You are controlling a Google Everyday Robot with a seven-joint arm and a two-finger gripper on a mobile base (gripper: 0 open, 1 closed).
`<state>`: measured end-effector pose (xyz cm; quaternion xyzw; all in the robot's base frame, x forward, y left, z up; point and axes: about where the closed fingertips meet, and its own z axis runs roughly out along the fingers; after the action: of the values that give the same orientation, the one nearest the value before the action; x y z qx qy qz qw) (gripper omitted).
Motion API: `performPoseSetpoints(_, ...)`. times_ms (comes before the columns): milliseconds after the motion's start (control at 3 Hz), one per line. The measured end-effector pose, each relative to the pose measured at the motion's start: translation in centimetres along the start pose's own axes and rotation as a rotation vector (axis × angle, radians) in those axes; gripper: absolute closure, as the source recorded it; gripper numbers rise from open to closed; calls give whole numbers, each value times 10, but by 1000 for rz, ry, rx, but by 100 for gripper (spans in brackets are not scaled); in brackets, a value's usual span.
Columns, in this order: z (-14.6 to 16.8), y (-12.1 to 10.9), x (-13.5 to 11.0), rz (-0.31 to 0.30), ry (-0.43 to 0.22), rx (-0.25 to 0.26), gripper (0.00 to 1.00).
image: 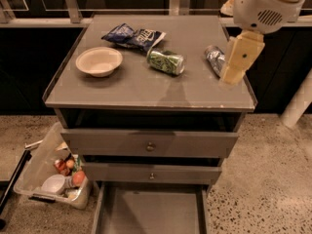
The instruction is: Place green can into bottom drawer
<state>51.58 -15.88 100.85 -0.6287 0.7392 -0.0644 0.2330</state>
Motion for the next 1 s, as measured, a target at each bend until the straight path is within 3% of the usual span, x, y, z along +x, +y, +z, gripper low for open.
performPoseSetpoints(333, 14, -29, -27, -41, -92, 38, 0)
performPoseSetpoints(1000, 61, -76, -53, -18, -253, 9, 0)
